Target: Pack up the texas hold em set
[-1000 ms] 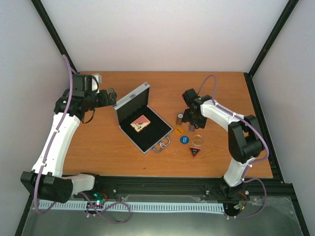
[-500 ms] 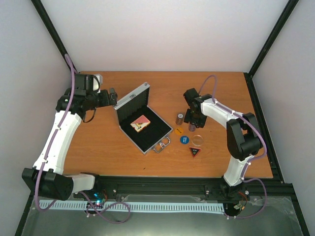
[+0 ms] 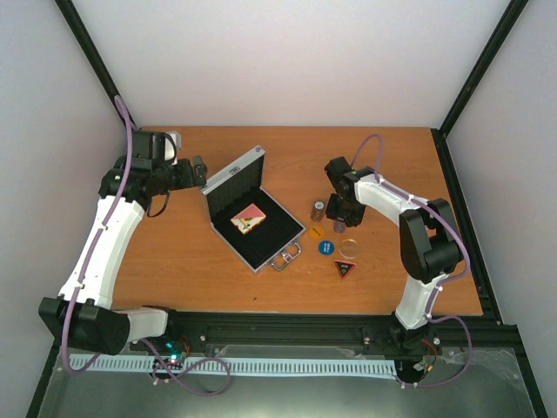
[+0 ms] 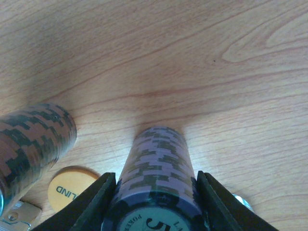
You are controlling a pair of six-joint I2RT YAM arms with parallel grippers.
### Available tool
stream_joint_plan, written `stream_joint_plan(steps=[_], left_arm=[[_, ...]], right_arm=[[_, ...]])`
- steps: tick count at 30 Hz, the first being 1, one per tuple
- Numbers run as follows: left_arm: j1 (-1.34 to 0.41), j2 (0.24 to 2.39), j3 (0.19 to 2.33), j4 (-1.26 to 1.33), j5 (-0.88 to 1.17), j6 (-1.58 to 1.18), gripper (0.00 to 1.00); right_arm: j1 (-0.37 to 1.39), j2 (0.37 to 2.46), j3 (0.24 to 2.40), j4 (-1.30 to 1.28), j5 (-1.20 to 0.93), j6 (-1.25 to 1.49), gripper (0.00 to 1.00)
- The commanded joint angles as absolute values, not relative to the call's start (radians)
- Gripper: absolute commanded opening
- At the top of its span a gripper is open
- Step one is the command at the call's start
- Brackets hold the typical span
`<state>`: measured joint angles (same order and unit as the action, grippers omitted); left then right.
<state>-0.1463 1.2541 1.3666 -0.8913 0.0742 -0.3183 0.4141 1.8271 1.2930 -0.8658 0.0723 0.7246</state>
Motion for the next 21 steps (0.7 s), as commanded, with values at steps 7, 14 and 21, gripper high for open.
stream_joint_plan(steps=[7, 14, 21], left_arm=[[-0.149, 1.238, 1.385, -0.911, 0.057, -0.302, 1.00], [-0.149, 1.233, 1.382, -0.910, 0.059, -0.298, 1.00], [-0.149, 1.232, 1.395, -0.924, 0.053, -0.290, 1.00]], right_arm=[[0.403, 1.852, 1.275, -0.865, 0.072, 0.723, 0.06], [0.403, 1.746, 1.259, -0.892, 0.044, 0.683, 0.03], [0.405, 1.621, 1.258, -0.944, -0.032, 0.684, 0.03]])
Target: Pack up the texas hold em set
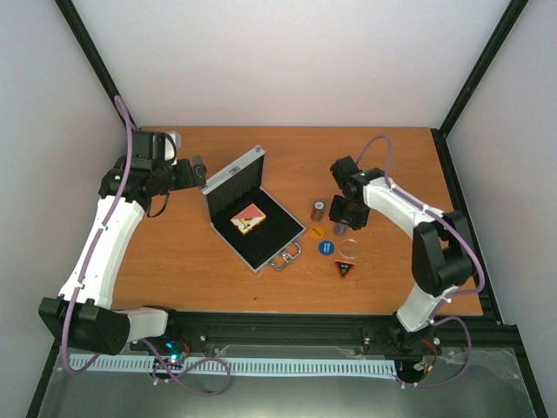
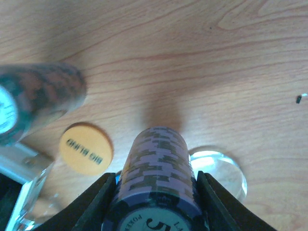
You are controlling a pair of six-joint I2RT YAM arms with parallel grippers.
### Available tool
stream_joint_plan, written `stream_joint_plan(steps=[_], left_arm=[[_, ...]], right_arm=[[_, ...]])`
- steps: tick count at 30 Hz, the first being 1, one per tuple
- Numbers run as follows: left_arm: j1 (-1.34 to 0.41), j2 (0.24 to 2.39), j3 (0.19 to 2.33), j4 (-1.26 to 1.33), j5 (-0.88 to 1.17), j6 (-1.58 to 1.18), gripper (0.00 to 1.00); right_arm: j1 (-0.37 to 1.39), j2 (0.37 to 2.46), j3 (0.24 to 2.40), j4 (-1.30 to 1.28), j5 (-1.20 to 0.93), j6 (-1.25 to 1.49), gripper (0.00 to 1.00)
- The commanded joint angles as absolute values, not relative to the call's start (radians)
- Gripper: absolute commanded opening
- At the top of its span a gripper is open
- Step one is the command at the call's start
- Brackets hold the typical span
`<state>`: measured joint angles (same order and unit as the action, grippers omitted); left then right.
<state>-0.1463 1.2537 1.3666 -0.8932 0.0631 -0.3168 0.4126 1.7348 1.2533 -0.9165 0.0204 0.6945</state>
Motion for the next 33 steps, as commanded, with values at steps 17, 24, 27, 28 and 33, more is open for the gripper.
stream_joint_plan(steps=[17, 24, 27, 28, 33], left_arm=[[-0.149, 1.216, 1.384, -0.924, 0.046, -0.296, 1.00], [-0.149, 1.224, 1.388, -0.922, 0.046, -0.293, 1.00], [-0.149, 1.223, 1.387, -0.923, 0.042, -0.293, 1.00], [-0.149, 1.223, 1.385, -0.922, 0.042, -0.293, 1.00], [-0.150, 1.224, 1.381, -0.923, 0.044, -0.292, 1.00]], right_arm=[[0.628, 1.597, 1.341, -0.520, -0.117, 0.700, 0.03], [0.644, 1.754, 1.365, -0.300, -0.103, 0.713, 0.03], [0.650, 1.825, 1.402, -0.254, -0.097, 0.707, 0.03], [0.651, 1.848, 1.415, -0.232, -0.104, 0.708, 0.03], [0.656, 1.922, 1.480, -0.177, -0.099, 0.698, 0.03]])
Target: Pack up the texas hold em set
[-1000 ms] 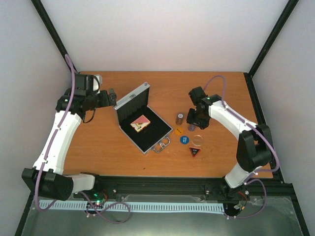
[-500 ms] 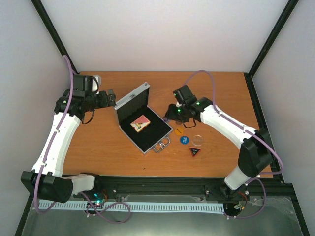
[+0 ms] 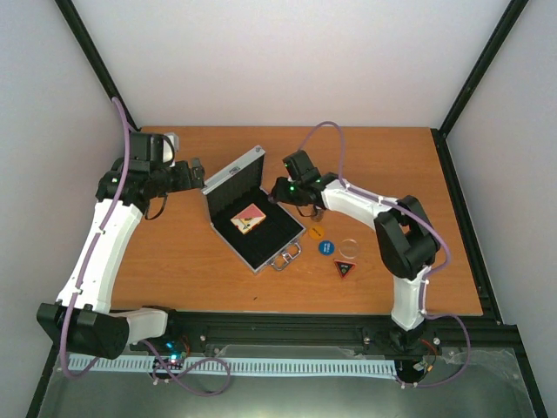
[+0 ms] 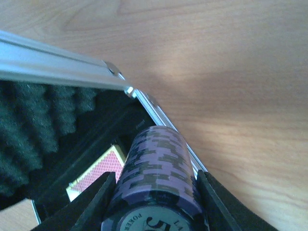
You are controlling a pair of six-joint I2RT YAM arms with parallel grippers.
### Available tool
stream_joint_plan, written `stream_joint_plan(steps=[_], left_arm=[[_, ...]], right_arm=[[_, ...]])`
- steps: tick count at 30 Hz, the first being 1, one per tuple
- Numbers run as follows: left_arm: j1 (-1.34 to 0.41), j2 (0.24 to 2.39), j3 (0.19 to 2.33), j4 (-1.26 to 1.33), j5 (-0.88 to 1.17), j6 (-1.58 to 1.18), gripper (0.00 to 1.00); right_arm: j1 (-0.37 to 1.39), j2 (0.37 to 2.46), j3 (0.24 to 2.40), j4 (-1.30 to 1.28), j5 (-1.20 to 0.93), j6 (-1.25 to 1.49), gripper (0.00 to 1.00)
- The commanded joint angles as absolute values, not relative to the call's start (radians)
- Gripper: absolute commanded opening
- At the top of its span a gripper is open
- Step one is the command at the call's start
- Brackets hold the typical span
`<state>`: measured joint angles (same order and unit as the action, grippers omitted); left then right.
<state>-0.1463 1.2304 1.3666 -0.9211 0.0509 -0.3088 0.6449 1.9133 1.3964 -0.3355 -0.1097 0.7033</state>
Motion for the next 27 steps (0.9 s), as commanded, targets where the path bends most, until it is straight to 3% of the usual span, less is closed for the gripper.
stream_joint_plan(steps=[1, 27], left_arm=[[-0.149, 1.224, 1.380, -0.923, 0.044, -0.291, 1.00], [-0.149, 1.244, 1.373, -0.921, 0.063, -0.276, 1.00]], right_arm=[[0.656, 1.929, 1.485, -0.165, -0.095, 0.698, 0.03], [0.723, 2.008, 1.443, -0.069, -0.043, 0.787, 0.03]])
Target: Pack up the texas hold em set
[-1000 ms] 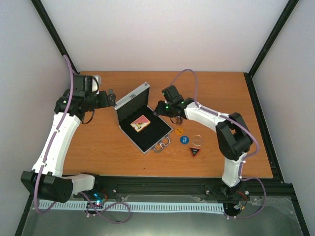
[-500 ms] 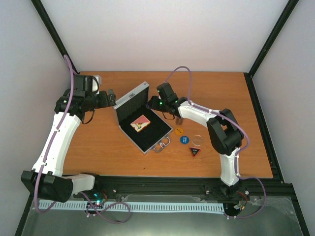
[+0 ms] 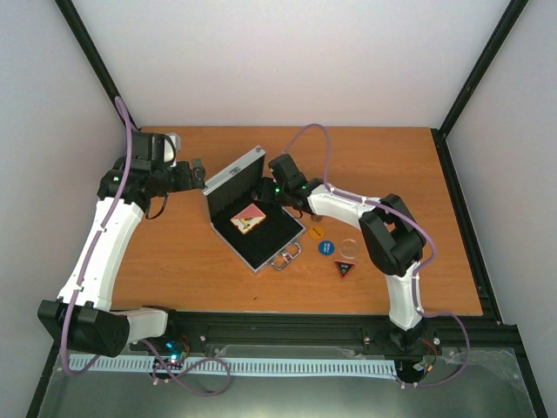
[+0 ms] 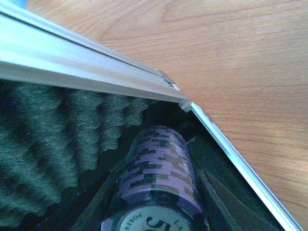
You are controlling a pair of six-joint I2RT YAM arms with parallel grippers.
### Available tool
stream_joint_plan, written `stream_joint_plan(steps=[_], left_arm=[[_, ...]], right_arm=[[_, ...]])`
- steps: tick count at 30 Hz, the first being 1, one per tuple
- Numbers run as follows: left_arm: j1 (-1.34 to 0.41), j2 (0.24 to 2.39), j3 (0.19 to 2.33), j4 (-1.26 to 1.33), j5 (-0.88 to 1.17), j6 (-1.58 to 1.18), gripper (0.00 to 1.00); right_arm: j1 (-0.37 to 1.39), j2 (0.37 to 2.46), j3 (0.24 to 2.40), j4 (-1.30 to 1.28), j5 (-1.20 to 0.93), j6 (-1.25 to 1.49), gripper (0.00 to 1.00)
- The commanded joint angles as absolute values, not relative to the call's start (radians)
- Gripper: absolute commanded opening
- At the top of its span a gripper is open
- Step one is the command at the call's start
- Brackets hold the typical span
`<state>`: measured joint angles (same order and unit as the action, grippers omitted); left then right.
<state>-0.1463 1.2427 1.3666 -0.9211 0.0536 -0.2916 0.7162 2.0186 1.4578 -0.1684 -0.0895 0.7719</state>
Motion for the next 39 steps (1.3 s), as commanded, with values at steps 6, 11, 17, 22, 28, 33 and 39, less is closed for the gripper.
stream_joint_plan(steps=[6, 11, 17, 22, 28, 33, 39], left_arm=[[-0.149, 1.235, 1.352, -0.921, 0.066, -0.276, 1.00], [-0.149, 1.235, 1.352, -0.923, 0.067, -0.276, 1.00], [-0.149, 1.239, 1.353, -0.921, 0.071, -0.276, 1.00], [-0.149, 1.242, 1.351, -0.920, 0.072, -0.276, 1.00], [-0.149, 1.249, 1.353, -0.917, 0.072, -0.277, 1.00], [-0.149, 1.248, 1.356, -0.919, 0.071, -0.276, 1.00], [-0.149, 1.244, 1.361, -0.921, 0.069, -0.275, 1.00]], right_arm=[[0.731, 2.052, 1.424, -0.019, -0.049, 0.799, 0.03], [0.751, 2.071, 1.408, 0.007, -0.026, 0.796, 0.03], [0.762, 2.084, 1.396, -0.043, 0.017, 0.796, 0.04], [0.765, 2.088, 1.353, -0.051, 0.008, 0.805, 0.26], [0.765, 2.097, 1.344, -0.075, -0.014, 0.818, 0.64], [0.765, 2.110, 1.375, -0.123, -0.041, 0.808, 0.81], [0.765, 2.069, 1.380, -0.171, -0.069, 0.810, 0.94]])
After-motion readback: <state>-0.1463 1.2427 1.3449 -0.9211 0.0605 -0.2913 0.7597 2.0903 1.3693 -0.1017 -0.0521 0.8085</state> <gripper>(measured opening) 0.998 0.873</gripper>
